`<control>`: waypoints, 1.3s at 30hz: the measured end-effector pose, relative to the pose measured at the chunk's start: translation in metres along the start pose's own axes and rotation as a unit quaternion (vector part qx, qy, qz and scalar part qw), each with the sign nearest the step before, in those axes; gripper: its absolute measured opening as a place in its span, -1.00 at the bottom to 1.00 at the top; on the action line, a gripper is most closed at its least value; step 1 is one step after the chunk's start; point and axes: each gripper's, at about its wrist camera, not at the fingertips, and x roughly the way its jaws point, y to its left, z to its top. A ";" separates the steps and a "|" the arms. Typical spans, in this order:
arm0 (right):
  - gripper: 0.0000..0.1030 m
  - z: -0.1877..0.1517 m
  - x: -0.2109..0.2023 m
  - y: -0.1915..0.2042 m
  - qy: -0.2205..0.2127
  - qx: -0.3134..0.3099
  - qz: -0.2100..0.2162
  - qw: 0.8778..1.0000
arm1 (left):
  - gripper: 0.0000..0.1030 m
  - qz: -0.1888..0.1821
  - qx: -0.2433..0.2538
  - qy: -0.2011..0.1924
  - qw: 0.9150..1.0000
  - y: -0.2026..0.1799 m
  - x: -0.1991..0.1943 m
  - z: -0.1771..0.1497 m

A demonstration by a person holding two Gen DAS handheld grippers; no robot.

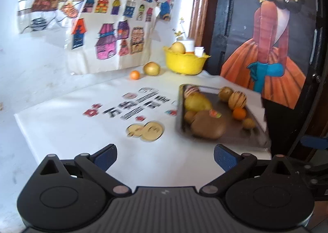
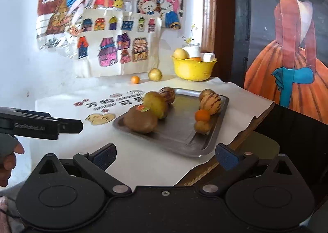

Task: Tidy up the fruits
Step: 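Withdraw both open tools from the tray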

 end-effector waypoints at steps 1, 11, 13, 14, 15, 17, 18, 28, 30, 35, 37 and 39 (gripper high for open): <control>0.99 -0.002 -0.003 0.005 0.003 -0.004 0.000 1.000 | 0.99 0.009 -0.001 0.003 1.000 0.002 -0.003 -0.004; 0.99 -0.017 -0.025 0.039 0.025 -0.004 0.002 1.000 | 0.99 0.068 0.014 0.001 0.998 0.014 -0.040 -0.033; 0.99 -0.017 -0.029 0.043 0.025 -0.005 0.003 1.000 | 0.99 0.073 0.003 -0.002 0.997 0.020 -0.048 -0.033; 0.99 -0.017 -0.031 0.044 0.024 -0.006 0.005 1.000 | 0.99 0.076 -0.001 -0.004 0.997 0.023 -0.052 -0.032; 0.99 -0.016 -0.033 0.047 0.022 -0.007 0.008 1.000 | 0.99 0.082 -0.004 -0.006 0.997 0.026 -0.056 -0.032; 0.99 -0.014 -0.038 0.049 0.017 -0.008 0.014 1.000 | 0.99 0.094 -0.011 -0.008 0.995 0.032 -0.061 -0.030; 0.99 -0.012 -0.040 0.050 0.014 -0.009 0.017 1.000 | 0.99 0.100 -0.014 -0.008 0.995 0.034 -0.063 -0.029; 0.99 0.008 -0.033 0.057 0.000 -0.007 0.060 0.998 | 0.99 0.150 -0.046 -0.012 0.988 0.062 -0.072 -0.013; 0.99 0.012 -0.027 0.057 0.005 -0.009 0.067 0.998 | 0.99 0.157 -0.047 -0.011 0.986 0.066 -0.071 -0.011; 0.99 0.026 -0.005 0.053 0.013 -0.001 0.086 0.996 | 0.99 0.169 -0.047 0.000 0.984 0.075 -0.059 -0.003; 0.99 0.032 0.006 0.050 0.020 0.004 0.092 0.996 | 0.99 0.170 -0.046 0.003 0.984 0.078 -0.053 0.002; 0.99 0.038 0.018 0.047 0.028 0.008 0.099 0.995 | 0.99 0.172 -0.042 0.005 0.984 0.079 -0.045 0.007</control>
